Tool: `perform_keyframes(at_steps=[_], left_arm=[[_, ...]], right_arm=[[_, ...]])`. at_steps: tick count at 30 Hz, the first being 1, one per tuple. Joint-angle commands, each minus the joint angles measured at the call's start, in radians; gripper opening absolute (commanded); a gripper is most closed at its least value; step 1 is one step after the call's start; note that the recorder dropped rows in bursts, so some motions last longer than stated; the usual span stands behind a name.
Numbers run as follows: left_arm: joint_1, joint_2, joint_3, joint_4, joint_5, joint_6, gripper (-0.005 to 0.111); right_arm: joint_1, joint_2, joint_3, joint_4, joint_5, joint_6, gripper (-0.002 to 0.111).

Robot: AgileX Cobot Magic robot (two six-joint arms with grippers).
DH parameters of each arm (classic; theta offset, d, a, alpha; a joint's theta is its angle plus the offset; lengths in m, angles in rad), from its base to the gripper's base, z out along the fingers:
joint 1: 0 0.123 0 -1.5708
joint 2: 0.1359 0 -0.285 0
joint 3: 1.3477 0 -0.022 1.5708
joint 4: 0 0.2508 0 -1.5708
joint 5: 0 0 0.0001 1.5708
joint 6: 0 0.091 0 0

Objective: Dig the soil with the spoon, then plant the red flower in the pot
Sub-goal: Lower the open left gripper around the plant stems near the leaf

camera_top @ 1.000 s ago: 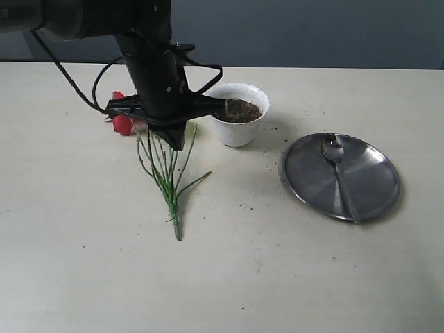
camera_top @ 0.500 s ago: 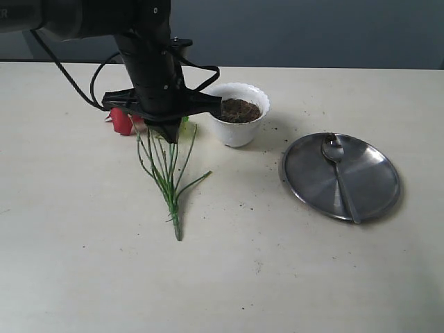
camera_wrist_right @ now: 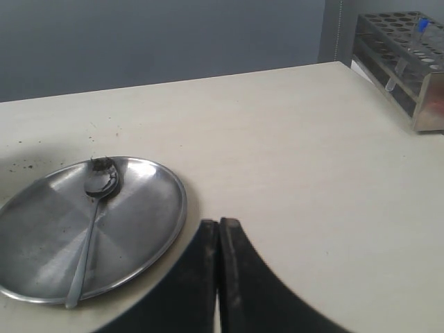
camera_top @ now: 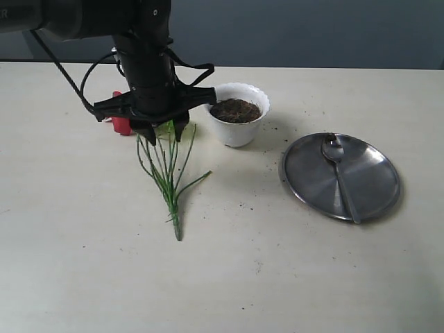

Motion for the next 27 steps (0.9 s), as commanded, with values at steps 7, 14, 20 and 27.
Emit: perform_keyframes(at_steps=[7, 14, 20, 27], left_arm=[[-0.002, -0.007, -0.005, 0.019, 0.026, -0.091, 0.088], [-0.002, -0.007, -0.005, 0.019, 0.042, -0.091, 0.098], [-0.002, -0.009, -0.005, -0.04, -0.009, -0.089, 0.089], [-0.003, -0.064, -0.031, -0.04, -0.045, -0.089, 0.063]], right_arm=[[-0.004, -0.004, 0.005, 0.0, -0.014, -0.005, -0.001], [-0.004, -0.004, 0.005, 0.0, -0.014, -0.005, -0.001], [-0.004, -0.004, 0.005, 0.0, -0.014, -0.005, -0.001], [-0.004, -0.004, 0.005, 0.0, -0.014, -0.005, -0.001]])
